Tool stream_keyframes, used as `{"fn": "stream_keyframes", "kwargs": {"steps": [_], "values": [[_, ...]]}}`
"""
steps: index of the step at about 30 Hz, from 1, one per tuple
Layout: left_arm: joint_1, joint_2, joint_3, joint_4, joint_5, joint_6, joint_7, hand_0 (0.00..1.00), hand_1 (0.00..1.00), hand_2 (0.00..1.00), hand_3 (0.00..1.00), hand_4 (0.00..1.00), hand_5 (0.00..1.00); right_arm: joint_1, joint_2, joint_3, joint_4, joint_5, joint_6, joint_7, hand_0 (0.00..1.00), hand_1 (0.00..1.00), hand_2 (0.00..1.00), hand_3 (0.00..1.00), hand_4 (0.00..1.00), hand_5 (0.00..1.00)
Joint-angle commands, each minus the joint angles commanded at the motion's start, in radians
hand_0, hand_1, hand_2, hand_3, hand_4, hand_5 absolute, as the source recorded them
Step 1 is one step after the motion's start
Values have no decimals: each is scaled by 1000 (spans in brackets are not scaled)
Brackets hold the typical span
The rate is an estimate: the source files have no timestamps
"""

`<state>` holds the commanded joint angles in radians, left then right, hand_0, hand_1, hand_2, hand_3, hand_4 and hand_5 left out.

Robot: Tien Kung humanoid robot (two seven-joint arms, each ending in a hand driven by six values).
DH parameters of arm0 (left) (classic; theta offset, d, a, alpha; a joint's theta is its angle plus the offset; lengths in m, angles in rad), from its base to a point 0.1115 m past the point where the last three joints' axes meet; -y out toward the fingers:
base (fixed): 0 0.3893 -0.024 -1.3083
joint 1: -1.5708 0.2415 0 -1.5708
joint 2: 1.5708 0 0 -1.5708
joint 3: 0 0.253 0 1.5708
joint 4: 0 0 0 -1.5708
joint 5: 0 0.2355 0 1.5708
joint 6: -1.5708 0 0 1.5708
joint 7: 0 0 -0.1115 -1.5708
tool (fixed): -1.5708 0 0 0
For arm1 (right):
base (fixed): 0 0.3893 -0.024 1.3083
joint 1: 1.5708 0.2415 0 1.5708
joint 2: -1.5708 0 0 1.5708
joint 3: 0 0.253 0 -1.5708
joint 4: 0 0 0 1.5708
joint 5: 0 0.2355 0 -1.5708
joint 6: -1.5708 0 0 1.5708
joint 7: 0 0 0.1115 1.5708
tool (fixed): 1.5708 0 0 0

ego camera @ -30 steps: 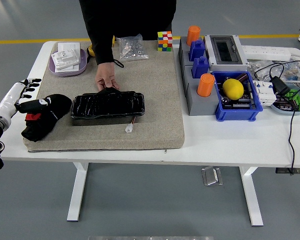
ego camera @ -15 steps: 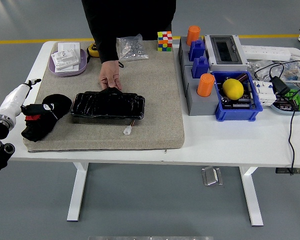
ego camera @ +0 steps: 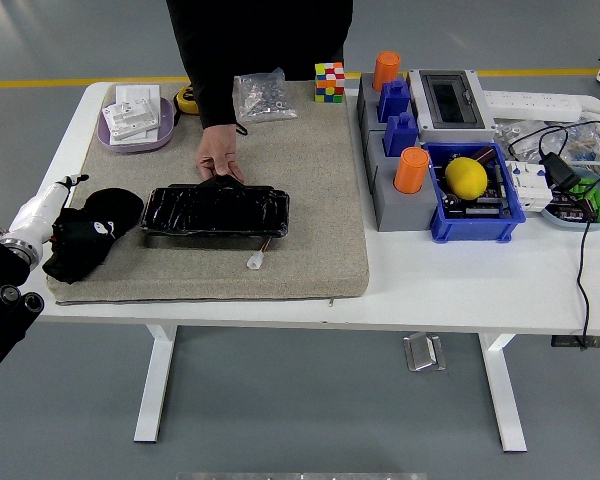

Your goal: Pick the rag up,wipe the panel,place it on the desk

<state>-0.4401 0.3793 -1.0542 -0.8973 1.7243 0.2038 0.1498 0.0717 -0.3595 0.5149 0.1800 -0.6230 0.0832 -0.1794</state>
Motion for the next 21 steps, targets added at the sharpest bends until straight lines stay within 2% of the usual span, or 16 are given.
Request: {"fn": "stream_keyframes", "kwargs": {"steps": [5,6,11,12,17,18,21], "values": [[-7,-9,15,28,14,7,2,757,894,955,911,893,310,1,-2,-18,0,18,-1,5,728,558,667,578,998,429],[-7,-10,17,30,18,8,4,674,845,939,901,831,229,1,-2,-21,0,22,-2,6,728,558,665,579,998,431],[-11,-14,28,42,25,22,7,674,845,939,901,831,229,2,-4,-26,0,29,-4,10,728,558,665,579,998,431],[-12,-14,30,45,28,24,7,548,737,906,878,800,217,2,-4,-27,0,32,-5,12,729,558,666,578,998,432],[-14,-15,41,52,29,39,12,548,737,906,878,800,217,4,-3,-30,0,36,-8,18,729,558,666,578,998,432],[-14,-15,42,53,33,45,16,453,507,858,707,676,144,4,-3,-29,0,36,-9,18,729,558,666,578,998,433],[-15,-15,48,57,30,61,19,453,507,858,707,676,144,4,-3,-30,0,36,-9,19,729,558,666,578,998,433]]}}
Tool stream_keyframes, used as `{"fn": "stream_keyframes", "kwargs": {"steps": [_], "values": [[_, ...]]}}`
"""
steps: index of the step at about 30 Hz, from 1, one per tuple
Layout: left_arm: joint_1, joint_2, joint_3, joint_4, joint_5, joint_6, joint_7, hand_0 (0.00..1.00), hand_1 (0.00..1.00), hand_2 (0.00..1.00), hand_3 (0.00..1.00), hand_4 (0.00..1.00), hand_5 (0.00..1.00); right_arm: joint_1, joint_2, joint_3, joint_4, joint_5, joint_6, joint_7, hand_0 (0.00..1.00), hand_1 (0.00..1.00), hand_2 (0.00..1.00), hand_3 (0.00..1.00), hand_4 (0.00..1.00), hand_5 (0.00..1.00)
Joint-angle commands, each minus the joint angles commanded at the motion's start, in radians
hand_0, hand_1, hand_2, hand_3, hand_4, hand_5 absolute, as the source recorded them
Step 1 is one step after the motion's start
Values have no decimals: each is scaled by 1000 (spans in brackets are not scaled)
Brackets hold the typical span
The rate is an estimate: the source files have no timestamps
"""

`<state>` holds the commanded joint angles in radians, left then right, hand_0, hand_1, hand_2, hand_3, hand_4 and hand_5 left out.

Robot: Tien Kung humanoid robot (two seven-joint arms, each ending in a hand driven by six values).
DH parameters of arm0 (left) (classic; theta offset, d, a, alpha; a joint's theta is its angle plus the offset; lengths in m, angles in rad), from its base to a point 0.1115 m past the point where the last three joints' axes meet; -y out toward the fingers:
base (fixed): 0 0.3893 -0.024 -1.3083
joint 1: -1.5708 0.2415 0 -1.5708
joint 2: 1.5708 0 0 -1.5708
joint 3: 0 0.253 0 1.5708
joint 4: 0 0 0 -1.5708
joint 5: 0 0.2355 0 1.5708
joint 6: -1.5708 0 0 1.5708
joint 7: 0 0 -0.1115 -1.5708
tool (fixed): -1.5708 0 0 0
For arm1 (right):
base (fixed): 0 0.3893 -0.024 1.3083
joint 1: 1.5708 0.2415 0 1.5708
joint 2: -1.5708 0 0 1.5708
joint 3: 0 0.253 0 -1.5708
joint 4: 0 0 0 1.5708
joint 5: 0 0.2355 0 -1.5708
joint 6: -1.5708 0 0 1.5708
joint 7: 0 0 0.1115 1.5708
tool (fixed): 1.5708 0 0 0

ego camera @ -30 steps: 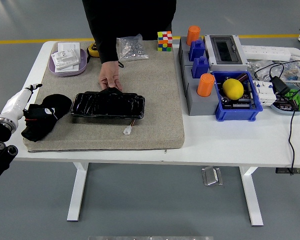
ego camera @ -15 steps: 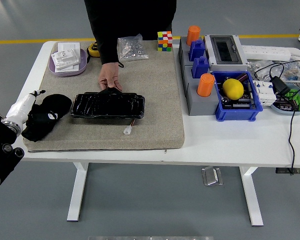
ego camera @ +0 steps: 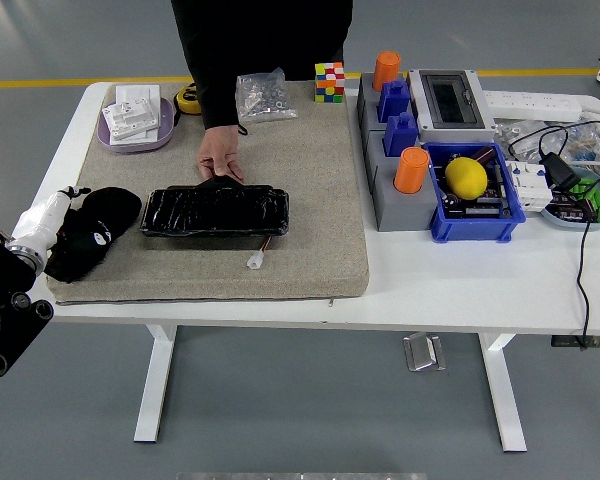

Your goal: Pick the rag up,wipe the panel,place it on the desk

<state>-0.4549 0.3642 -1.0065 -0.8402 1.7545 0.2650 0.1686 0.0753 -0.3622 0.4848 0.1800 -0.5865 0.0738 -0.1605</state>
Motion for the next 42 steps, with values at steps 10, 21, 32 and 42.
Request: {"fn": "stream_keyframes", "kwargs": {"steps": [10,21,32,42], "values": [[-4,-2,14,7,11,28,6,349,251,563,473,410,2,1,-1,12,0,-7,-2,0,727,558,665,579,998,434],[-2,-4,30,1,0,67,-12,257,154,481,381,293,2,1,2,23,0,-15,-3,1,725,558,665,578,998,433],[7,-3,28,-19,-8,87,-18,232,148,461,313,320,2,-3,3,33,0,-28,-2,-5,725,558,665,578,998,433],[7,18,-19,-131,65,50,46,231,137,466,337,327,2,-2,3,39,0,-47,2,-13,725,558,665,577,998,432]]}}
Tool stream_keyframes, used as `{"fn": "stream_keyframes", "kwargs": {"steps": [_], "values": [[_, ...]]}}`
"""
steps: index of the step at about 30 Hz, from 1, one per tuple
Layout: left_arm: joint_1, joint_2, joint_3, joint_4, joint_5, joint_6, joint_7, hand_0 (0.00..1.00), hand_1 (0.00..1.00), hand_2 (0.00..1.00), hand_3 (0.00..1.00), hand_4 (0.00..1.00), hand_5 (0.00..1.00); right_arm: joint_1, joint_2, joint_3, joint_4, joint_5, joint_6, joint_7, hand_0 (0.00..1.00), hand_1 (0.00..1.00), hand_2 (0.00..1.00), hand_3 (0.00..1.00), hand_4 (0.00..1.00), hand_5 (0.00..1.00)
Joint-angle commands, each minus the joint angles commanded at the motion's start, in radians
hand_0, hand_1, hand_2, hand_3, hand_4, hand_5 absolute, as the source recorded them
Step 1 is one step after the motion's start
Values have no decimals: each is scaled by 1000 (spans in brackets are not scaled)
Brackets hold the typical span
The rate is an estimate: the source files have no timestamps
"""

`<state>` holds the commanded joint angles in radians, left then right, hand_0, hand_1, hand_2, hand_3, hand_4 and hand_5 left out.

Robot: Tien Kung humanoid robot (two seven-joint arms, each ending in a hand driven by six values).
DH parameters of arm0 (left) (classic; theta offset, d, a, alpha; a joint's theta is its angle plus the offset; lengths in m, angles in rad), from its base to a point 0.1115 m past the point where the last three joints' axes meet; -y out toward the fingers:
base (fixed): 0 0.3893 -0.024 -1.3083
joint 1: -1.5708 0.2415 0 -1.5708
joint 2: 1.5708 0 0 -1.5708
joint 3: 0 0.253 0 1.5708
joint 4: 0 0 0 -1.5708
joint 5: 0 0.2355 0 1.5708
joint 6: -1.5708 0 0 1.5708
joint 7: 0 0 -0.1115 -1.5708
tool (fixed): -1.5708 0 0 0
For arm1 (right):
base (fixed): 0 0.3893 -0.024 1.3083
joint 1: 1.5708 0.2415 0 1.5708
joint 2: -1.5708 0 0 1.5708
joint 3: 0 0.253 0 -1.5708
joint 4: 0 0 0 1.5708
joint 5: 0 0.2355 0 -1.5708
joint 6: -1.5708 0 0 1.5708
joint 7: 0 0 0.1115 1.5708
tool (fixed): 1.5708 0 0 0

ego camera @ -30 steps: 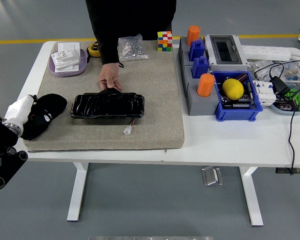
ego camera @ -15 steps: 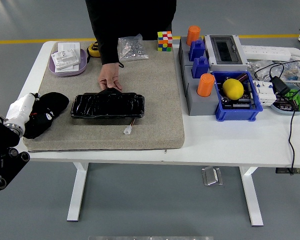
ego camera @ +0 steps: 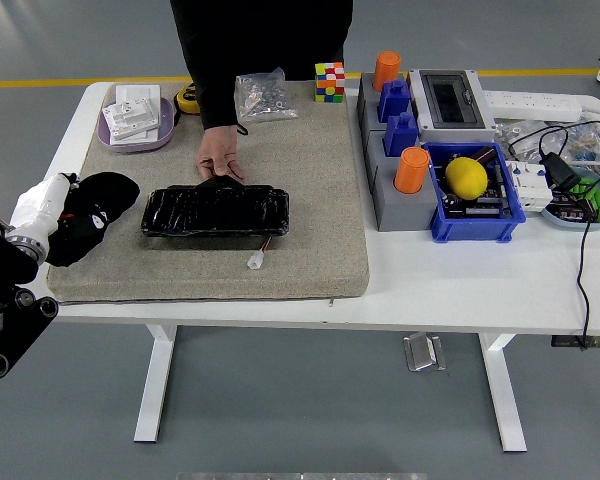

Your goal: Pick the rag up,wipe the panel,place it on the desk

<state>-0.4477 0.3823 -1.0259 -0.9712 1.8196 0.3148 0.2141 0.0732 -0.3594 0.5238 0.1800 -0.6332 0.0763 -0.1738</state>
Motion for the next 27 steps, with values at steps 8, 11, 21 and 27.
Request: {"fn": "stream_keyframes", "kwargs": {"steps": [8,11,21,27], "values": [[-4,-3,6,-65,40,-14,49,230,134,472,346,286,2,-2,0,18,0,-22,1,-4,725,558,665,577,998,432],[-6,-13,16,-68,44,-11,54,224,132,474,349,283,2,-3,-1,25,0,-29,1,-5,725,558,665,577,998,430],[-32,-36,72,-66,39,-8,59,224,130,476,349,280,2,1,-5,40,0,-40,2,-9,725,557,665,576,998,430],[-43,-45,104,-70,37,-4,62,224,127,477,351,277,2,1,-5,36,0,-33,2,-8,725,556,665,576,998,429]]}}
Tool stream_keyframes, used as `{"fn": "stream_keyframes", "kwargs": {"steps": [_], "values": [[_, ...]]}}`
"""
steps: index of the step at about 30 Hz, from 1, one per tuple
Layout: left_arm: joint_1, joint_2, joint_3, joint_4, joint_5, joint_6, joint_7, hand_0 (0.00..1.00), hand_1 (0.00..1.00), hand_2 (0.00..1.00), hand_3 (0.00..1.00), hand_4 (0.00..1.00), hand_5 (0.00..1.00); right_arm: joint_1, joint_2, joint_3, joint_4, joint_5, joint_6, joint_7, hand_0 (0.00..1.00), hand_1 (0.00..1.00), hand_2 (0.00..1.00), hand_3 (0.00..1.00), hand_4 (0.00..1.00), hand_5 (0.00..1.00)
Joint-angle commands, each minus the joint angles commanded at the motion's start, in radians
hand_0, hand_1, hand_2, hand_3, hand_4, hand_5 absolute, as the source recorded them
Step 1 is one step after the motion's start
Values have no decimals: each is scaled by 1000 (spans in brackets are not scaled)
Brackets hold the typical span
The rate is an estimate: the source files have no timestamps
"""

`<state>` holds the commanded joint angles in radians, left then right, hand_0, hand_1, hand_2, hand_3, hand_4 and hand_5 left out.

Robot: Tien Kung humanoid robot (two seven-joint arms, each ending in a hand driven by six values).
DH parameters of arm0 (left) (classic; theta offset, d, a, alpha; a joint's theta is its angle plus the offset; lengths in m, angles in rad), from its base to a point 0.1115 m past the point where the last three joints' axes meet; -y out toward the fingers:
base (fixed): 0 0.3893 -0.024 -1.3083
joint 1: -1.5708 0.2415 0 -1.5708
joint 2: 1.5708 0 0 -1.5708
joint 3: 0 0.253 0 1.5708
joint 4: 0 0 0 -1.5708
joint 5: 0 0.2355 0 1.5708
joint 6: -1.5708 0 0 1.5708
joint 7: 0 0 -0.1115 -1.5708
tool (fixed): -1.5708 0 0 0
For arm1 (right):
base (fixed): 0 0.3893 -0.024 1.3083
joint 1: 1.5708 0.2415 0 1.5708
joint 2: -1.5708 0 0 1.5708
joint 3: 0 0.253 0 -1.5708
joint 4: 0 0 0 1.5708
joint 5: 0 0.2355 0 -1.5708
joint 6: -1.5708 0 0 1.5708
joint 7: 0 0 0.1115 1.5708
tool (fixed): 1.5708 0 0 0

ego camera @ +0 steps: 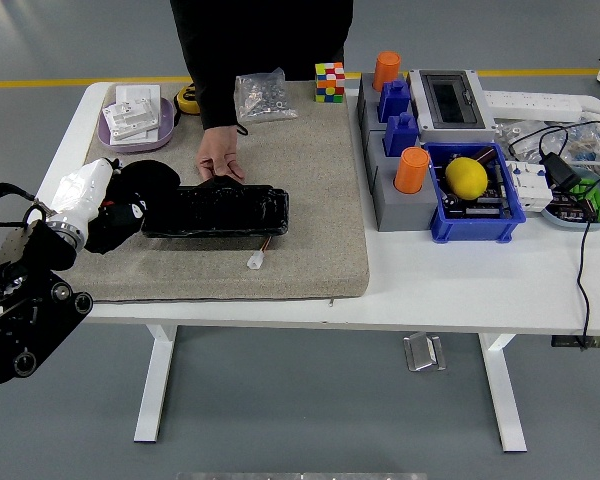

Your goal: Pick the rag up,wipe the panel,place it on the desk

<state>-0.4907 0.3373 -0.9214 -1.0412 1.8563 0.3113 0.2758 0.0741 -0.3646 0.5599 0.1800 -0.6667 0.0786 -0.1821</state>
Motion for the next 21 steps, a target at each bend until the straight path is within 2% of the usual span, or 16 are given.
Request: {"fn": "stream_keyframes", "kwargs": {"steps": [21], "values": [[-87,-40,171,4,-34,-1,2,222,124,479,353,276,2,10,-12,-12,0,1,5,-2,725,555,664,575,998,426]]}}
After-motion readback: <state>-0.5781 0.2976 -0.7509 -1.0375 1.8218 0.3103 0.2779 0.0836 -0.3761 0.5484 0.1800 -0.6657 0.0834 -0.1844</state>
